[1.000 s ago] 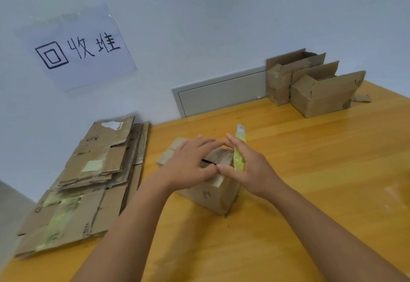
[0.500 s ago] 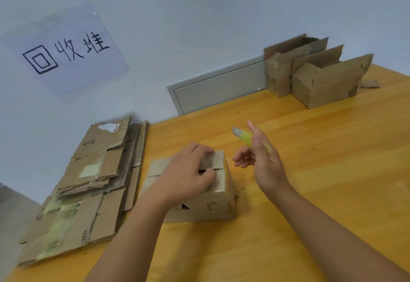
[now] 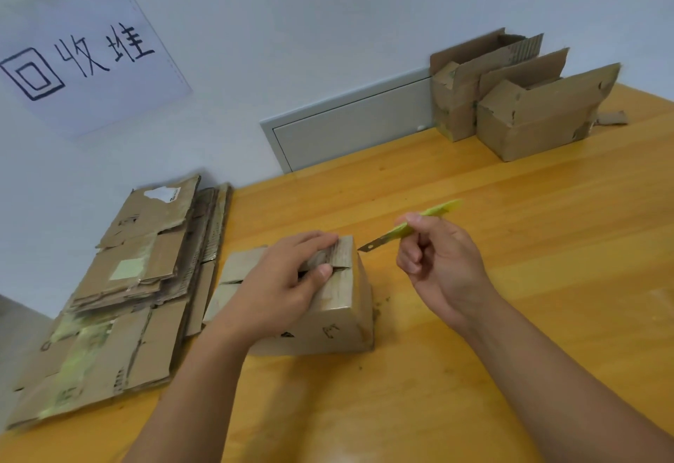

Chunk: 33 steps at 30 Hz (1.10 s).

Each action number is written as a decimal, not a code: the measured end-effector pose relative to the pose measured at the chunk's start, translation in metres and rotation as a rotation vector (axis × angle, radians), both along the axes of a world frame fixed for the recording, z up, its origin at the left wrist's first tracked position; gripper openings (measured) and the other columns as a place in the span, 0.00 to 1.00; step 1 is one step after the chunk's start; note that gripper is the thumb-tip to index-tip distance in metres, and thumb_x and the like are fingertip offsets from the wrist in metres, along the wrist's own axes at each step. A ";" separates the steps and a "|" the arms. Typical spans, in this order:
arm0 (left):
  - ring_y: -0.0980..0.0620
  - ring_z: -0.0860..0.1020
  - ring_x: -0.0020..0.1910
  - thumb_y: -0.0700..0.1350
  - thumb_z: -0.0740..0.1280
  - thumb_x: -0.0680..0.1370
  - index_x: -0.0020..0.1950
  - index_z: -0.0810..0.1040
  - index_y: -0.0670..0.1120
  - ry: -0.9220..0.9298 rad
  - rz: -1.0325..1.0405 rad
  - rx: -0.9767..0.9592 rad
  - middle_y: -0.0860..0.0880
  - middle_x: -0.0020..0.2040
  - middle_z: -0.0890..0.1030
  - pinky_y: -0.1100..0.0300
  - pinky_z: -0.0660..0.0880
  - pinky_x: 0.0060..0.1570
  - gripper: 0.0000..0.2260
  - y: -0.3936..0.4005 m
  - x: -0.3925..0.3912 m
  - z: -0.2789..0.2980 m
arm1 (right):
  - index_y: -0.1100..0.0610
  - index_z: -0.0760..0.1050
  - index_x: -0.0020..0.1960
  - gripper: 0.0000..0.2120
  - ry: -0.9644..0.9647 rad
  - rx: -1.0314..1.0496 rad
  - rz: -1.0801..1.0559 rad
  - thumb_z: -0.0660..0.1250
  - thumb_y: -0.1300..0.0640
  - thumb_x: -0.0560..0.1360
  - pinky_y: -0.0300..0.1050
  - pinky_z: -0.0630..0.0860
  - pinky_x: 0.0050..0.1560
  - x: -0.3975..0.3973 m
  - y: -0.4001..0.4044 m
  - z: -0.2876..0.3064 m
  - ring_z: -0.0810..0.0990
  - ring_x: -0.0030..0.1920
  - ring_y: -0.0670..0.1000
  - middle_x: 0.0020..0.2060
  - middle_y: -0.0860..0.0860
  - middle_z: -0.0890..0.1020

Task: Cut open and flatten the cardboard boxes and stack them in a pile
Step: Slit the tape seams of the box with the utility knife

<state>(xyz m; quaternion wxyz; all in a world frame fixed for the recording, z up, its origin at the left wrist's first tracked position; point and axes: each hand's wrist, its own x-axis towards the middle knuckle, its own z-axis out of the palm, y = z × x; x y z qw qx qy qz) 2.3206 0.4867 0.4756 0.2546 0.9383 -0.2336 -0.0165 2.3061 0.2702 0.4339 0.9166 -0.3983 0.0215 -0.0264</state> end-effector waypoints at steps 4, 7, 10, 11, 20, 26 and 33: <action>0.59 0.66 0.71 0.52 0.60 0.80 0.72 0.72 0.53 -0.045 0.001 0.013 0.62 0.68 0.70 0.55 0.63 0.71 0.20 -0.001 -0.001 -0.001 | 0.58 0.79 0.35 0.10 -0.007 -0.032 0.074 0.63 0.62 0.73 0.40 0.64 0.26 -0.001 0.005 -0.004 0.64 0.25 0.49 0.23 0.53 0.67; 0.58 0.67 0.72 0.52 0.58 0.79 0.72 0.73 0.51 -0.083 -0.011 0.030 0.62 0.67 0.71 0.53 0.64 0.71 0.21 -0.003 -0.002 -0.002 | 0.61 0.75 0.43 0.09 0.012 -0.056 0.128 0.55 0.64 0.75 0.43 0.64 0.30 -0.002 0.006 -0.007 0.65 0.27 0.52 0.24 0.55 0.68; 0.58 0.67 0.71 0.52 0.57 0.80 0.72 0.73 0.51 -0.109 -0.009 0.041 0.63 0.67 0.70 0.50 0.65 0.71 0.21 -0.003 -0.003 -0.002 | 0.62 0.71 0.46 0.11 0.077 -0.074 0.120 0.51 0.67 0.77 0.47 0.61 0.33 -0.001 0.006 -0.009 0.65 0.27 0.52 0.25 0.56 0.68; 0.59 0.67 0.71 0.51 0.57 0.80 0.72 0.73 0.51 -0.119 -0.010 0.045 0.64 0.66 0.70 0.50 0.64 0.71 0.21 -0.003 -0.003 -0.003 | 0.62 0.71 0.47 0.10 0.093 -0.086 0.107 0.51 0.68 0.78 0.47 0.61 0.33 -0.001 0.007 -0.008 0.65 0.27 0.52 0.25 0.56 0.68; 0.64 0.67 0.68 0.51 0.58 0.79 0.70 0.74 0.52 -0.167 -0.013 0.042 0.65 0.65 0.70 0.48 0.65 0.70 0.20 -0.005 -0.004 -0.003 | 0.61 0.73 0.50 0.07 0.125 -0.194 0.062 0.56 0.64 0.82 0.41 0.67 0.28 0.006 0.011 -0.012 0.69 0.26 0.50 0.25 0.54 0.73; 0.65 0.67 0.66 0.50 0.59 0.79 0.69 0.76 0.53 -0.181 -0.019 0.024 0.71 0.63 0.68 0.47 0.66 0.69 0.19 -0.004 -0.004 -0.003 | 0.61 0.71 0.45 0.09 0.107 -0.224 0.102 0.55 0.65 0.81 0.42 0.61 0.28 0.015 0.012 -0.009 0.64 0.26 0.49 0.23 0.51 0.67; 0.58 0.69 0.70 0.51 0.58 0.79 0.70 0.75 0.56 -0.173 -0.004 0.024 0.62 0.67 0.72 0.46 0.66 0.68 0.19 -0.003 -0.003 -0.006 | 0.61 0.72 0.44 0.10 0.082 -0.255 0.125 0.54 0.66 0.80 0.42 0.56 0.28 0.020 0.013 -0.011 0.59 0.26 0.49 0.23 0.51 0.64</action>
